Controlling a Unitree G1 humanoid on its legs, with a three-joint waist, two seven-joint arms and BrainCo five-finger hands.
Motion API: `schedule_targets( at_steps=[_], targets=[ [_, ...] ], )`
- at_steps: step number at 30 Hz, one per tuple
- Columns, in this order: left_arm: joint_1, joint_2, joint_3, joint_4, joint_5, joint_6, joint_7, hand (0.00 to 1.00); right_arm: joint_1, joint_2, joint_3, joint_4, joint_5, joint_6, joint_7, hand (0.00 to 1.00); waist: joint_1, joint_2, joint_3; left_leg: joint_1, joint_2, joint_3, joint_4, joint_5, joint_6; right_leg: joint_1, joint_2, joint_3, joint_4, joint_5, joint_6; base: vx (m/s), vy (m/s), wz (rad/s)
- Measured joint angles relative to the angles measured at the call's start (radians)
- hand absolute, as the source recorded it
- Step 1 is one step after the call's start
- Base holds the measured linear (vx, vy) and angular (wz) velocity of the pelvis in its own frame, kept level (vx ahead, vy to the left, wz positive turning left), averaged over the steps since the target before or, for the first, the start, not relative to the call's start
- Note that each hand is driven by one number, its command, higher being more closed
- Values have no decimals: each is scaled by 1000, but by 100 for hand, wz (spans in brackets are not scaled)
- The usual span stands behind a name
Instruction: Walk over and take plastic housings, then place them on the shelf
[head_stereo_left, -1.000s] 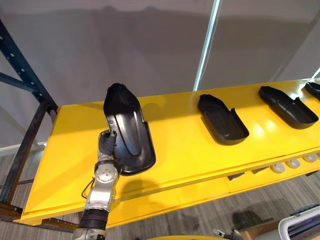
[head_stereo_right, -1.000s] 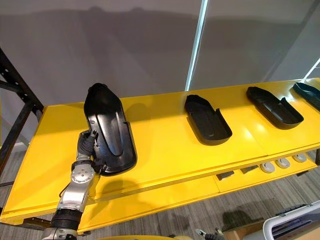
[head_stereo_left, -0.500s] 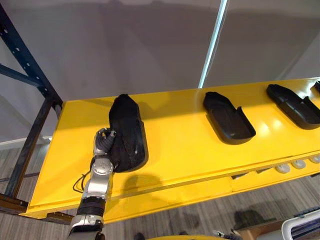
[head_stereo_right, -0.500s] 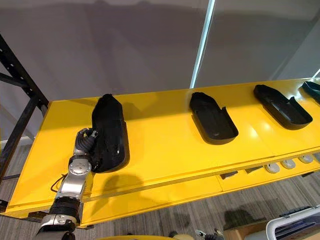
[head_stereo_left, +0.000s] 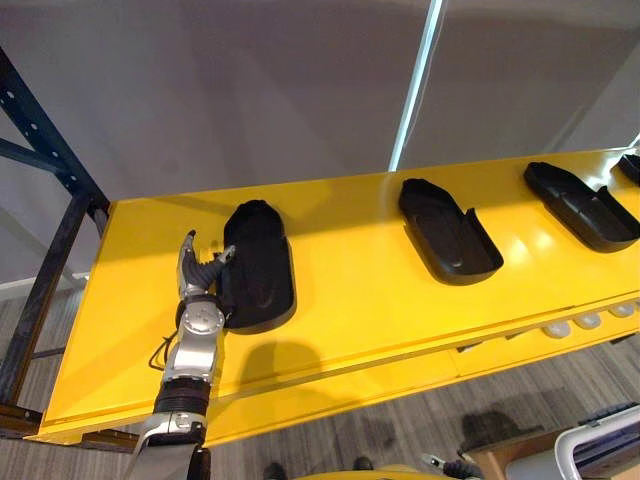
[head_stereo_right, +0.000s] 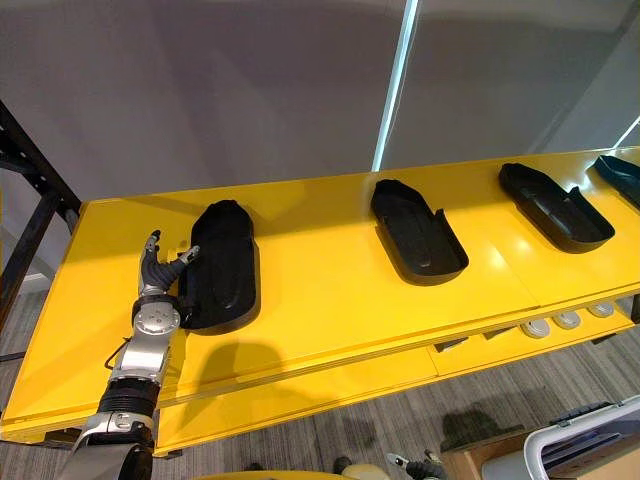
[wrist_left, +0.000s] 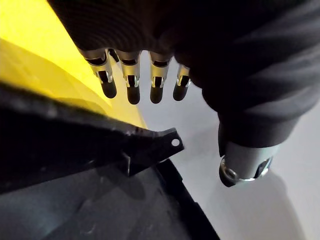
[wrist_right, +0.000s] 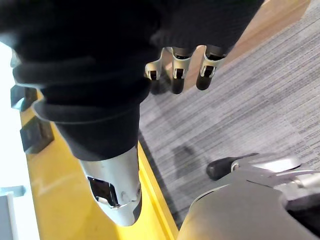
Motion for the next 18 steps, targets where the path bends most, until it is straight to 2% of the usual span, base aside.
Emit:
schedule_targets(
  at_steps=[4, 5, 6, 10, 15, 16, 18],
  targets=[
    [65, -43, -15, -218, 32, -9, 42, 0, 1, 0, 0, 0, 0, -3, -1, 0, 4, 0, 4, -1, 0, -3, 0, -1, -1, 0, -1, -3, 0, 0, 1, 13, -2, 0],
    [116, -72, -41, -366, 53, -31, 62, 0, 4, -1, -1, 5, 1, -9, -3, 0, 6, 0, 5, -12, 1, -4, 0, -1, -2, -4, -1, -2, 2, 0, 1, 50, -7, 2],
    [122, -75, -45, -382, 56, -35, 66, 0, 4, -2, -1, 7, 1, -10, -3, 0, 8, 0, 6, -13, 1, -4, 0, -1, -2, -4, -1, -2, 2, 0, 1, 55, -10, 0],
    [249, -122, -125, -610, 92, -105, 81, 0, 14, -1, -5, 15, 4, -25, -5, 0, 25, 0, 7, -14, 3, -4, 1, -3, -4, -6, 1, 3, 4, 0, 1, 0, 0, 0],
    [381, -143, -154, -754, 88, -188, 69, 0, 21, -1, -3, 16, 4, -34, -6, 0, 42, 1, 8, -22, 15, -5, 0, -18, -11, -11, 1, 8, 15, -8, 10, -6, -2, 0],
    [404, -143, -170, -778, 88, -202, 64, 100, 29, -2, -1, 12, 4, -38, -7, 0, 54, 1, 8, -26, 16, -5, 0, -18, -11, -15, 1, 8, 19, -14, 18, 0, 0, 0],
    [446, -143, -184, -805, 87, -229, 47, 100, 36, -2, 2, 8, 4, -41, -7, 0, 57, 0, 7, -29, 16, -9, 0, -18, -11, -16, 1, 4, 19, -16, 22, 14, -7, 6]
  ],
)
